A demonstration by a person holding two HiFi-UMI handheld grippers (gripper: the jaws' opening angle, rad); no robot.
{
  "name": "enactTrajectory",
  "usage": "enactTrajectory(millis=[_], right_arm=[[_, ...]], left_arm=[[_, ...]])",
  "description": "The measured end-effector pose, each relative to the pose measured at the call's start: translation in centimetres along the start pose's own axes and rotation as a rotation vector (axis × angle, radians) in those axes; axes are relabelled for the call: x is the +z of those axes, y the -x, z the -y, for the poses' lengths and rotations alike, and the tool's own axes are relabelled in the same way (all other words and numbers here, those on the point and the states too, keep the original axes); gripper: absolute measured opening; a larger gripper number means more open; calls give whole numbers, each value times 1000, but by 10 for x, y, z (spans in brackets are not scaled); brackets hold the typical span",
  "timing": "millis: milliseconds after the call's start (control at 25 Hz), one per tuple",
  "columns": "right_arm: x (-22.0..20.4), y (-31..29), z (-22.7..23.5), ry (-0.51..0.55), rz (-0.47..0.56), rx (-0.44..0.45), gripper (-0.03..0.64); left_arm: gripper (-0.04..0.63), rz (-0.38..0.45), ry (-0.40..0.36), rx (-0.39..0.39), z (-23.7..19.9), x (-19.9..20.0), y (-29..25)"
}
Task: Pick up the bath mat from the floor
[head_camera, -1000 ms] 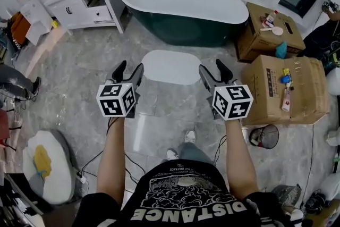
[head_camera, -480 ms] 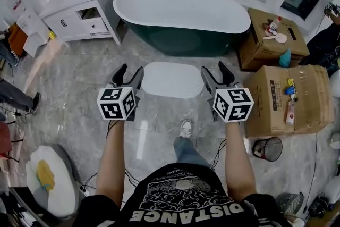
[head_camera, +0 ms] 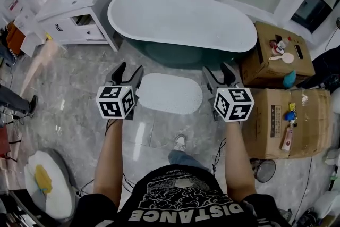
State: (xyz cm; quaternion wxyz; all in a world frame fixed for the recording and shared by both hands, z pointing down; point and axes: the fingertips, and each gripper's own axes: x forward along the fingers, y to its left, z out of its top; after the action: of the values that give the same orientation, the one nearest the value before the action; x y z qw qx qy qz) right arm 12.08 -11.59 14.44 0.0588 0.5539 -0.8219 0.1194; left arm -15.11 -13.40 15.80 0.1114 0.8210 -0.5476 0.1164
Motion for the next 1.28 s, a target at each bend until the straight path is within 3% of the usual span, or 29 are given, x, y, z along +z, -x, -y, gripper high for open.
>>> enactTrajectory(millis=[400, 760, 1280], right_arm=[[14, -51, 34, 0, -23, 15, 262], [13, -77, 51, -3, -35, -26, 262], [20, -152, 49, -25, -49, -130, 268]], left_arm=[[275, -26, -11, 5, -7, 21, -63], [275, -35, -4, -29, -20, 24, -103], [276, -45, -35, -106, -93, 47, -178]])
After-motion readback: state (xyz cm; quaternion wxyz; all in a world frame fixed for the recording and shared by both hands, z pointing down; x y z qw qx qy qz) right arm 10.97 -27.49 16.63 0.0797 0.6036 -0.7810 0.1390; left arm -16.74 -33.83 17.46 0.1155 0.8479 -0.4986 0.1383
